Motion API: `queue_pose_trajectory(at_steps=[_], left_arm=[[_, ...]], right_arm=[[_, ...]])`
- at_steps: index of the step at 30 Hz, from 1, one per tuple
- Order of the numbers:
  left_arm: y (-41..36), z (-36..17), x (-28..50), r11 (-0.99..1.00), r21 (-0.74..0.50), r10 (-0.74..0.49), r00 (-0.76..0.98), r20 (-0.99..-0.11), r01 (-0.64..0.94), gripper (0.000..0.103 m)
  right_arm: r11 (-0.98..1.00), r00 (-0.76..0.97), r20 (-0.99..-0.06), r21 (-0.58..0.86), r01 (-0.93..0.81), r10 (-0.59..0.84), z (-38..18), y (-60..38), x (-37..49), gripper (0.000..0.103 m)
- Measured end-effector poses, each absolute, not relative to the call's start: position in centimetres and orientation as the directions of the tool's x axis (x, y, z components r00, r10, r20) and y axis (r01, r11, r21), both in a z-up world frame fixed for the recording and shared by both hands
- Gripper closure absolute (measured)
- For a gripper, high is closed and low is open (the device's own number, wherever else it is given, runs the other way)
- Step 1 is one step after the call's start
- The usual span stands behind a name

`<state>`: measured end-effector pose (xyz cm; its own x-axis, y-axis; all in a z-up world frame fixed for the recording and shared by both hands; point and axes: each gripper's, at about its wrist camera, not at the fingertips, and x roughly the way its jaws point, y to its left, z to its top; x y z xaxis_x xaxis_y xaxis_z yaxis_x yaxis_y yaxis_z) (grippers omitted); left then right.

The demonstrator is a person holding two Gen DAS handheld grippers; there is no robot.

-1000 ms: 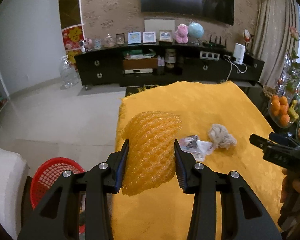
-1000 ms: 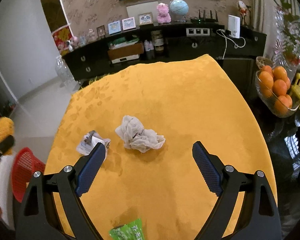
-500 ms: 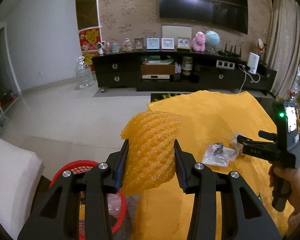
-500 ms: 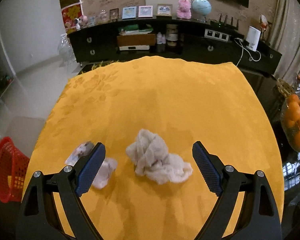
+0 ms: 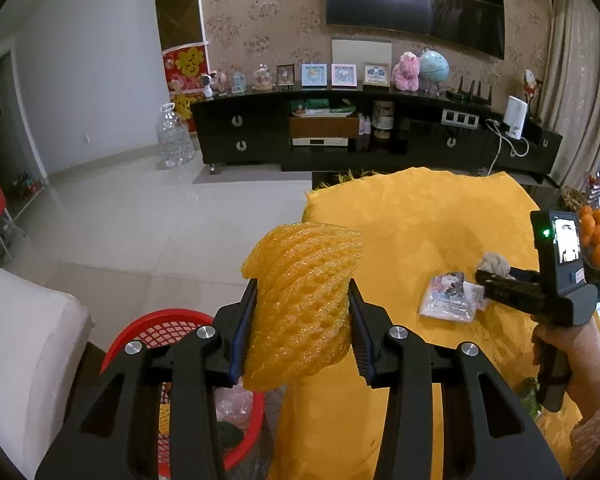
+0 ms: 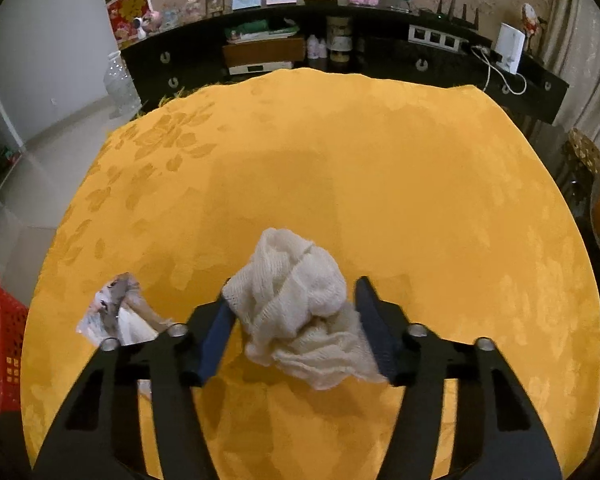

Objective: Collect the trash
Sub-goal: 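Grasp the white cloth with the right tool while the left tool holds the foam sleeve, then carry foam sleeve and white cloth over the red wastebasket and open both tools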

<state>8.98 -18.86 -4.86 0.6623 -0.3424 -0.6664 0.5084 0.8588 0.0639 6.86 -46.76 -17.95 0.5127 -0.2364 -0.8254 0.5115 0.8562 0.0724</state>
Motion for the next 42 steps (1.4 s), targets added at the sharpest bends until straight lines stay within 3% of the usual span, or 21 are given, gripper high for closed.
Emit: queue_pose_trajectory(at_steps=[9, 28, 42], left_arm=[[-18.5, -4.5, 9.4, 0.865, 0.056, -0.347, 0.674, -0.652, 0.499, 0.063], [-15.2, -0.6, 7.7, 0.892, 0.038, -0.356, 0.752, -0.555, 0.45, 0.063], [-12.0, -0.3, 7.8, 0.916, 0.054, -0.307, 0.784, -0.539, 0.397, 0.063]], right_arm=[[0.858, 0.56, -0.797, 0.109, 0.502, -0.227, -15.6, -46.0, 5.7, 0.06], [0.9, 0.757, -0.593, 0.118, 0.42, -0.275, -2.7, -39.5, -0.5, 0.06], [0.93, 0.819, -0.533, 0.147, 0.336, -0.211, -0.3, -33.9, -0.3, 0.06]])
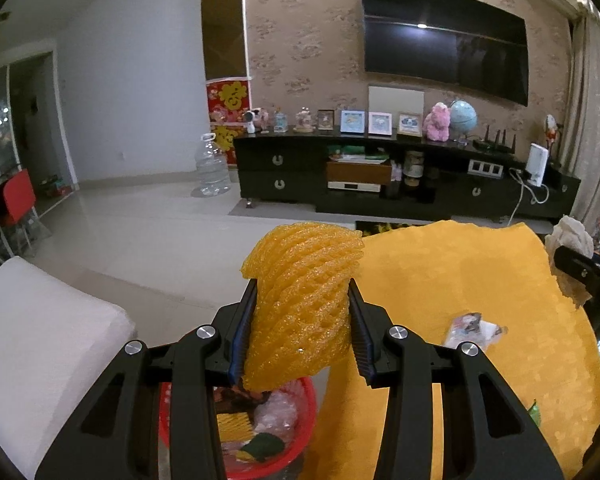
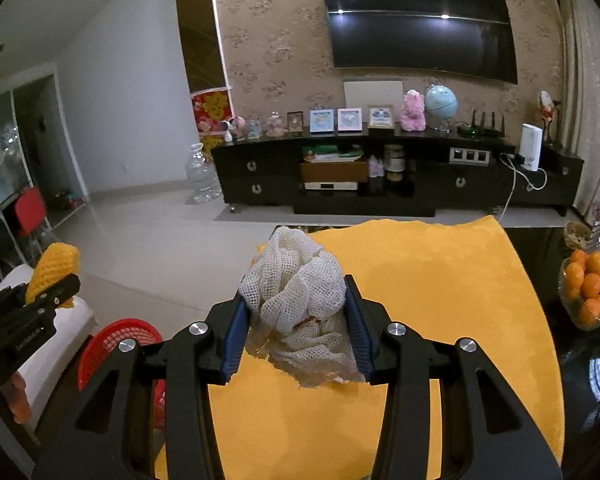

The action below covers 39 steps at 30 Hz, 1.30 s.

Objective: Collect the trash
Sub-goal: 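Carry foam sleeve and white cloth over the red wastebasket and open both tools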

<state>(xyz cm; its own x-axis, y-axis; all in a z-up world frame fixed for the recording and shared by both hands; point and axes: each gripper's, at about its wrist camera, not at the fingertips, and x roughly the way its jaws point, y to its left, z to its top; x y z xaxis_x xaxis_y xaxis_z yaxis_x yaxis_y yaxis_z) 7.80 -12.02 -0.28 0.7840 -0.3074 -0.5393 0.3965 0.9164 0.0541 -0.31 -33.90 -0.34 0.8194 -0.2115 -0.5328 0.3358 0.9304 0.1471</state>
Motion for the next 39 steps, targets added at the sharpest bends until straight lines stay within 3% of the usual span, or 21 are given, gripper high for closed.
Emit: queue_pose_trajectory(at_steps=[28, 39], left_arm=[[-4.3, -2.4, 11.4, 0.96, 0.052, -0.19, 0.779, -0.598, 0.274, 0.063], [-1.1, -2.9, 12.7, 0.974, 0.03, -0.158, 0.766, -0.623, 0.225, 0.063]], right_arm=[[0.979, 0.795, -0.601, 0.1, 0.18, -0.084, -3.3, -26.9, 5.9, 0.06], [0.983, 0.785, -0.618, 0.167, 0.08, 0.041, -4.0, -22.5, 10.0, 0.06]])
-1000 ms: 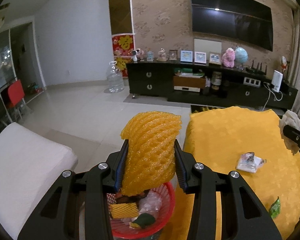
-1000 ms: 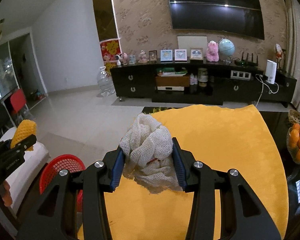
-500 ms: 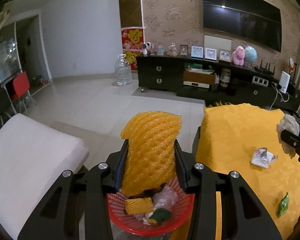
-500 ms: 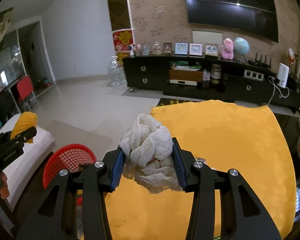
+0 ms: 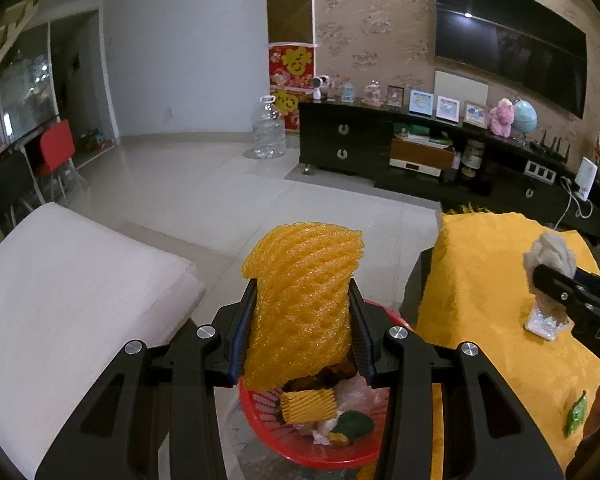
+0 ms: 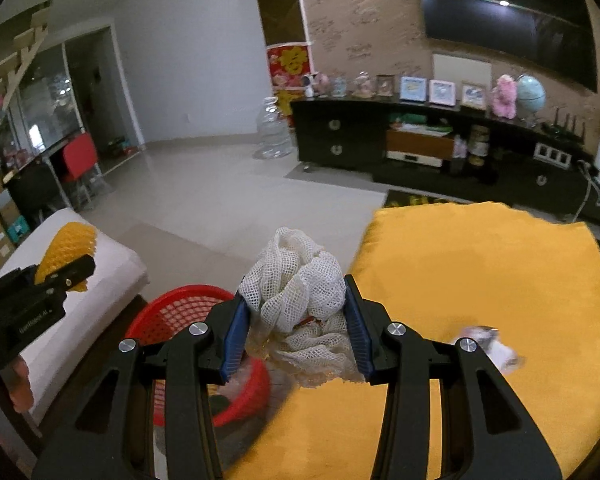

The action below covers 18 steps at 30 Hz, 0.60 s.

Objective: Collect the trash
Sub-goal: 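Carry foam sleeve and white cloth over the red wastebasket and open both tools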

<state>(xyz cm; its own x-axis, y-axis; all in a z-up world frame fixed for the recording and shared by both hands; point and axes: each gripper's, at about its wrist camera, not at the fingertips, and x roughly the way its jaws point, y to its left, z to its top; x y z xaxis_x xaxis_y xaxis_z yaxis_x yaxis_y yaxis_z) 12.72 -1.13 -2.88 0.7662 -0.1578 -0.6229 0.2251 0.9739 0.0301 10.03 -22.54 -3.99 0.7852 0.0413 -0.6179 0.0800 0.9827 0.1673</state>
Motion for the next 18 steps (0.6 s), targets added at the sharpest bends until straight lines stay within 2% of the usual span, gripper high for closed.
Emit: queue_pose_trajectory(at_steps=[14, 18], left_arm=[[0.6, -6.1, 14.5, 0.976, 0.004, -0.153, 0.693, -0.704, 0.22, 0.063], [0.5, -7.5, 15.2, 0.968, -0.035, -0.191, 0.642, -0.743, 0.248, 0.063]], right_arm=[[0.981, 0.697, -0.7, 0.19, -0.022, 0.151, -8.3, -17.3, 13.8, 0.06], [0.978, 0.658, -0.731, 0.202, -0.041, 0.179, -10.1, -16.6, 14.8, 0.06]])
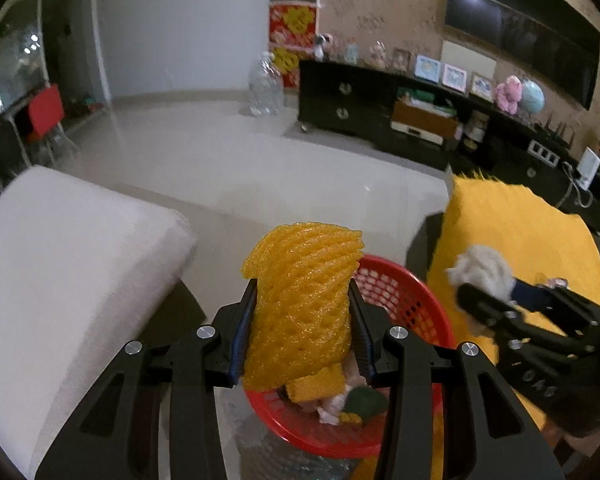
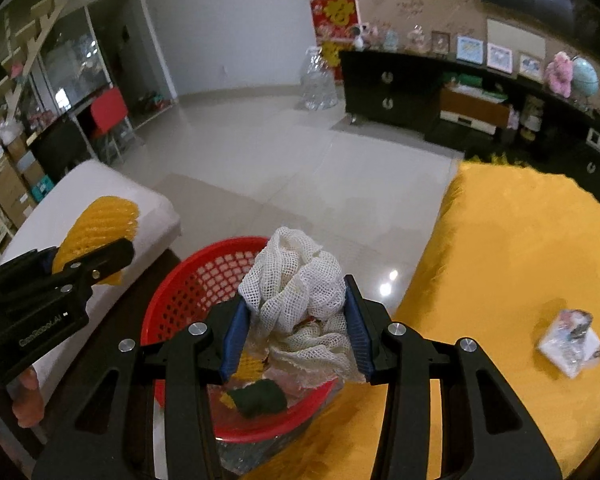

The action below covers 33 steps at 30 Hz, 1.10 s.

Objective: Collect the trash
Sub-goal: 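Carry foam sleeve and white cloth over the red wastebasket and open both tools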

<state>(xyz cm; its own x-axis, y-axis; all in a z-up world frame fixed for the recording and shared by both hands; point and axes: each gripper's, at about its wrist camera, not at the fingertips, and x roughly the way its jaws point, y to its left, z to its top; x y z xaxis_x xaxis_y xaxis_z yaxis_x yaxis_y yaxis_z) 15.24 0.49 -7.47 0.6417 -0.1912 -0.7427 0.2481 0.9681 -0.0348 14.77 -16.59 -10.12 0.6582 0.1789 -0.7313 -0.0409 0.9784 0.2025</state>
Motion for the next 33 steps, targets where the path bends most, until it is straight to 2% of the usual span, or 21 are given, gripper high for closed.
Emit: queue_pose_trajectory(at_steps=[13, 16, 20, 23, 29, 33], left_arm=[[0.6, -11.0, 17.0, 0.959, -0.09, -0.226, 0.53, -0.817, 0.27, 0.062], [0.5, -11.1, 17.1, 0.956, -0.098, -0.236, 0.521, -0.82, 0.278, 0.052], [0.2, -10.9, 17.1, 0.954, -0.105, -0.245, 0.526, -0.814, 0.281, 0.039], [0.3, -10.5, 17.1, 0.955, -0.112, -0.249, 0.535, -0.808, 0.276, 0.033], [0.5, -9.8, 16.8, 0.964, -0.106, -0.23, 0.56, -0.796, 0.244, 0.027], [0.6, -8.6, 16.3, 0.968, -0.083, -0.214, 0.602, -0.769, 0.238, 0.026]], right_arm=[[0.973, 0.592, -0.776, 0.222, -0.063, 0.216, -13.8, -15.1, 16.0, 0.059], [0.97, 0.589, -0.776, 0.235, -0.062, 0.226, -13.9, -15.3, 16.0, 0.058], [0.971, 0.602, -0.771, 0.235, -0.036, 0.209, -13.6, -16.1, 15.7, 0.05], [0.969, 0.607, -0.769, 0.245, -0.006, 0.198, -13.6, -17.2, 15.3, 0.044], [0.971, 0.629, -0.758, 0.237, 0.016, 0.174, -12.6, -18.2, 14.2, 0.043], [0.978, 0.656, -0.741, 0.206, 0.015, 0.146, -11.4, -18.4, 13.2, 0.041]])
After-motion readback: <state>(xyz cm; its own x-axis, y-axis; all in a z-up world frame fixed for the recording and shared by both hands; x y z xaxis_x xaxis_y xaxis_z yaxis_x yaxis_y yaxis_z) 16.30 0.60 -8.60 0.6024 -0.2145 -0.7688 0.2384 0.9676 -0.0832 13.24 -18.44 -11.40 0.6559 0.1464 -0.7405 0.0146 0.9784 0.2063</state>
